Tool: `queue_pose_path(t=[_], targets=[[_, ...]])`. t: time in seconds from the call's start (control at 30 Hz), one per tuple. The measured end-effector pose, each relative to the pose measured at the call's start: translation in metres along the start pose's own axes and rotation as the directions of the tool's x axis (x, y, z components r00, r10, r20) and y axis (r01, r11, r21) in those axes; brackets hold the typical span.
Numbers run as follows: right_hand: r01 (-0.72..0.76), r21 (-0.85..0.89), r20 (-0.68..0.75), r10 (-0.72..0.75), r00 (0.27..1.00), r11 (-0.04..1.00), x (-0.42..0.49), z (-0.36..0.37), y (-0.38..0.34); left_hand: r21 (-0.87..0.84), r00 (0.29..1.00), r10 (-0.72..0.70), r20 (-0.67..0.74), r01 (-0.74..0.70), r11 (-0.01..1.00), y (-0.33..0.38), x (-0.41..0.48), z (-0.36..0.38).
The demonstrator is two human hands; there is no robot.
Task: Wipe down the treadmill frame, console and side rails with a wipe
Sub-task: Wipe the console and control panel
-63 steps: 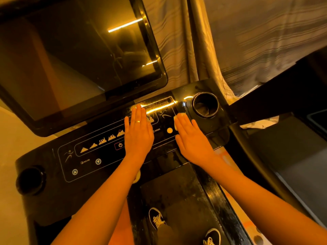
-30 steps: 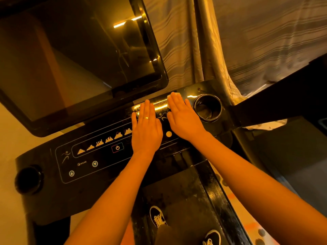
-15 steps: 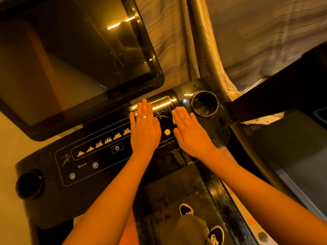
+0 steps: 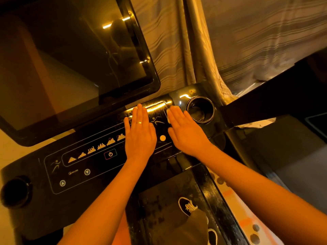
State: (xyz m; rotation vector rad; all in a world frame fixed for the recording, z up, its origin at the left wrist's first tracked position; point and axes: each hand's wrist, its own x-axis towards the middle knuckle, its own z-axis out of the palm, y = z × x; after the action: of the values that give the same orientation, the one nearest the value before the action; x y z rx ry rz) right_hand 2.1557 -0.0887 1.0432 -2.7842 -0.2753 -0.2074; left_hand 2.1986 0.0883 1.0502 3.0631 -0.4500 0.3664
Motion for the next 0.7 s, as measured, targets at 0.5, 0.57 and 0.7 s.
queue_pose_path(t=[0.5, 0.57, 0.7], targets=[[0.027, -0.027, 0.015, -0.026, 1.000, 0.999, -0.029, 0.003, 0.008, -0.013, 1.000, -0.019, 0.014, 0.019, 1.000, 0.002, 0.001, 0.000], [0.022, -0.058, -0.005, -0.022, 1.000, 0.998, -0.016, -0.001, 0.007, -0.015, 1.000, -0.017, 0.014, 0.017, 1.000, 0.002, 0.002, 0.000], [0.004, -0.032, -0.013, -0.004, 1.000, 0.999, 0.000, 0.000, 0.010, -0.025, 1.000, -0.016, 0.014, 0.016, 1.000, 0.001, 0.001, 0.000]])
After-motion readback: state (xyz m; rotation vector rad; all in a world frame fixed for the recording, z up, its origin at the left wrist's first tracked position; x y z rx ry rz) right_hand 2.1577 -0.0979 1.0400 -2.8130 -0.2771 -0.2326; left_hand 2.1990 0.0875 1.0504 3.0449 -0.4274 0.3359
